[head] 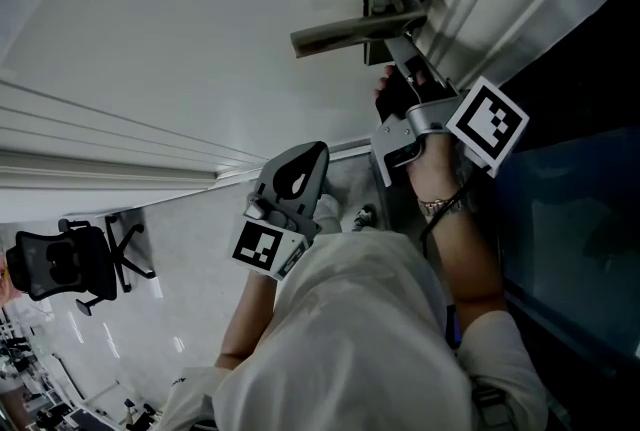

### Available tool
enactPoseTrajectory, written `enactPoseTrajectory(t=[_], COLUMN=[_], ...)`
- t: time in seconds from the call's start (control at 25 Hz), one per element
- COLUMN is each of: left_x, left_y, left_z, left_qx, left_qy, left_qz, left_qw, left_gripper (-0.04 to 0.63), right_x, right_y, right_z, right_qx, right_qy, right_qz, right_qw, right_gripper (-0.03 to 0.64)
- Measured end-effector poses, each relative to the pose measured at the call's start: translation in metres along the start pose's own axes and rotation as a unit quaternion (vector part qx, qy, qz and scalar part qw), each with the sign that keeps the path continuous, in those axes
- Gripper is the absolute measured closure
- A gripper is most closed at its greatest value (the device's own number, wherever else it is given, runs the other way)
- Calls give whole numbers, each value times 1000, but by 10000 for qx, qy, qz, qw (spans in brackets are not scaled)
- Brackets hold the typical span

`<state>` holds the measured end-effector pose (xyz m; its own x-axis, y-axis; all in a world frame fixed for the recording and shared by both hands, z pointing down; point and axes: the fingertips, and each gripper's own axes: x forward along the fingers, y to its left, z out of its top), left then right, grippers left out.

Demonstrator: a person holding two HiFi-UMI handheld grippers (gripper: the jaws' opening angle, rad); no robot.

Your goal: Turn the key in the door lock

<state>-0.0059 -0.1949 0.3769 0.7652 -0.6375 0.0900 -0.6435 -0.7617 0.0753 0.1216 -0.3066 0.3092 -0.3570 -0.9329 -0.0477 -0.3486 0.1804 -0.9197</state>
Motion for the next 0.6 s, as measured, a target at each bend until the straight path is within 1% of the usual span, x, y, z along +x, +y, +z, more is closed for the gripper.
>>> enactPoseTrajectory(t=[0.2,0.24,0.28,0.36,0.4,0.48,0.56,0.6], left_x=[-3,-4,-5,-7,-8,-10,-13,-15], left_y=[-1,-1,-1,-1,-1,-3,-3,-3], left_z=[0,-1,-2,-5,-6,-7,-7,-7], left_qx=[19,5,-6,-7,-4,-10,-23,-31], left_qy=[33,45,61,85,86,86,88,86], left_qz=[-50,-51,-50,-53,-57,-64,-62,-55], left_qw=[10000,10000,10000,9999,9999,9999,9999,9999], left_gripper=[591,591,591,590,591,591,590,591], right_x=[-5,-8,-11,-17,-19,-23,-28,-30], right_y=[9,12,13,9,6,3,3,3], right_z=[-2,-3,-6,-12,-15,-16,-16,-15], right_qx=[-790,-1024,-1287,-1879,-2233,-2975,-3709,-4100], right_qy=[116,118,151,300,385,506,586,628], right_qz=[208,245,245,107,-17,-224,-383,-479], right_qw=[9966,9944,9913,9817,9740,9531,9260,9087], right_gripper=[573,547,534,508,500,488,482,482])
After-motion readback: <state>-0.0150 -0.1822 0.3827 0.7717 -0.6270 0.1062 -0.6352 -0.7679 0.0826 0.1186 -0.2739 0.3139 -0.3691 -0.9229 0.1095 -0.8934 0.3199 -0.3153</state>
